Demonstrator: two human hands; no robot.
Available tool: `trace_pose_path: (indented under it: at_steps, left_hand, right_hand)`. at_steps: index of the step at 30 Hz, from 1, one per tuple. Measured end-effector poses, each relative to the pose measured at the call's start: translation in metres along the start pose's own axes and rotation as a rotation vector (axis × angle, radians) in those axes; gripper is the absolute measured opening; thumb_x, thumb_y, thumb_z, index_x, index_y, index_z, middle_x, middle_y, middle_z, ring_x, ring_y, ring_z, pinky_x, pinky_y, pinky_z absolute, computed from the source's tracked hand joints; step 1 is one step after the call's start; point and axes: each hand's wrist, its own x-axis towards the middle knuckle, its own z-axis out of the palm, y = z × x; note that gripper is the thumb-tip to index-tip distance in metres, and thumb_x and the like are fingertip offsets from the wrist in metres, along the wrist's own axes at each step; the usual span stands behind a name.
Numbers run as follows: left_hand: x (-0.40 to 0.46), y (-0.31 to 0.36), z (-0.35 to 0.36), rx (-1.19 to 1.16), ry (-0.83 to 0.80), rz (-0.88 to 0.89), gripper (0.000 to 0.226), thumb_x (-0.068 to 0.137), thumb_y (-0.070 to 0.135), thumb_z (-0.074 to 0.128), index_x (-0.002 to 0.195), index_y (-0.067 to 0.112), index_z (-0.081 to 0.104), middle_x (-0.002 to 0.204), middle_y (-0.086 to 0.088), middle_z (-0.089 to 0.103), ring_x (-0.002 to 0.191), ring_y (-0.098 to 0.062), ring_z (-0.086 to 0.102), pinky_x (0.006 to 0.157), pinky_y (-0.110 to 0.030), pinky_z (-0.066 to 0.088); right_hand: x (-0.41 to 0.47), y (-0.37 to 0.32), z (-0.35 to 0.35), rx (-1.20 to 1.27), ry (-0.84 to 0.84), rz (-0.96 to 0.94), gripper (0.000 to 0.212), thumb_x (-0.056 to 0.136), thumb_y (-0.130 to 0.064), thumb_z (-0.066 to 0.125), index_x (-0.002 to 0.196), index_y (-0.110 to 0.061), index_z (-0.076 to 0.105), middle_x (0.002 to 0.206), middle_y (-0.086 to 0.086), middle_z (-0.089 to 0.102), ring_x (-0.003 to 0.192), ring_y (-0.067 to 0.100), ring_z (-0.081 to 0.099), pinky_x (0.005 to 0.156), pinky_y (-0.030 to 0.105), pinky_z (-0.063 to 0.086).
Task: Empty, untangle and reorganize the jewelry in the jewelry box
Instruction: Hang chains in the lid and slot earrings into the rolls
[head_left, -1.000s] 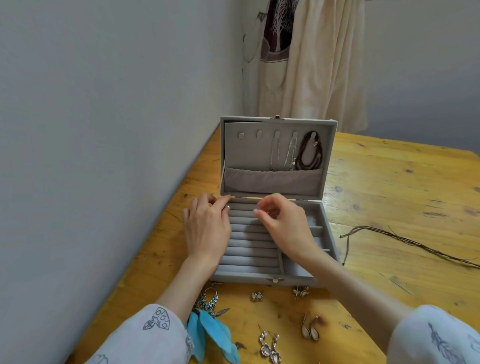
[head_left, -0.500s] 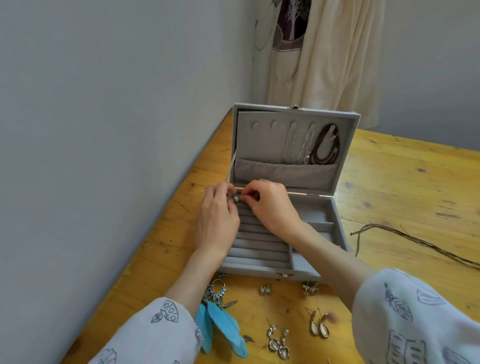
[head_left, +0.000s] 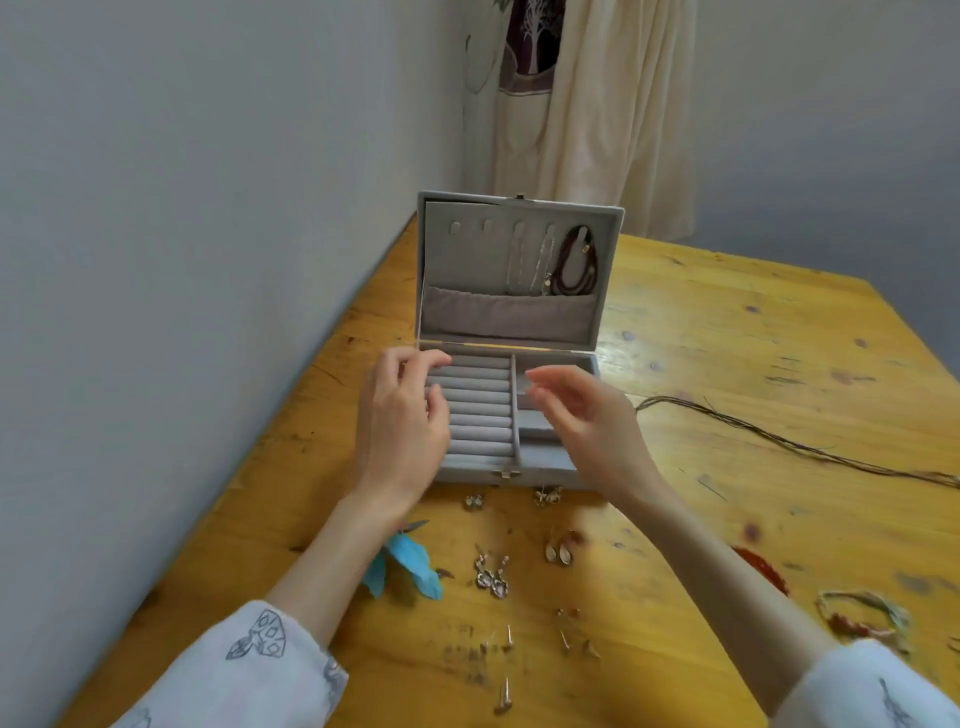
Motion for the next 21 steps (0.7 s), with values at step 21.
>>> trace_pose_path:
  at_steps: [21]
  left_hand:
    - [-0.088,0.020,0.007,0.152,-0.128,-0.081,0.022,0.079,0.011,0.062,0.099,0.011,0.068,0.091,-0.003,0.061,0.092,-0.019,0.050,0.082,-0.030,0.040]
  right_hand:
    - [-0.087,0.024,0.011,-0.283,0.043,-0.046,0.020,0.085,-0.011,0.062,0.105,-0.010,0.067,0.085,0.005,0.051,0.079,0.022,0.053,0.074,0.039,0.050]
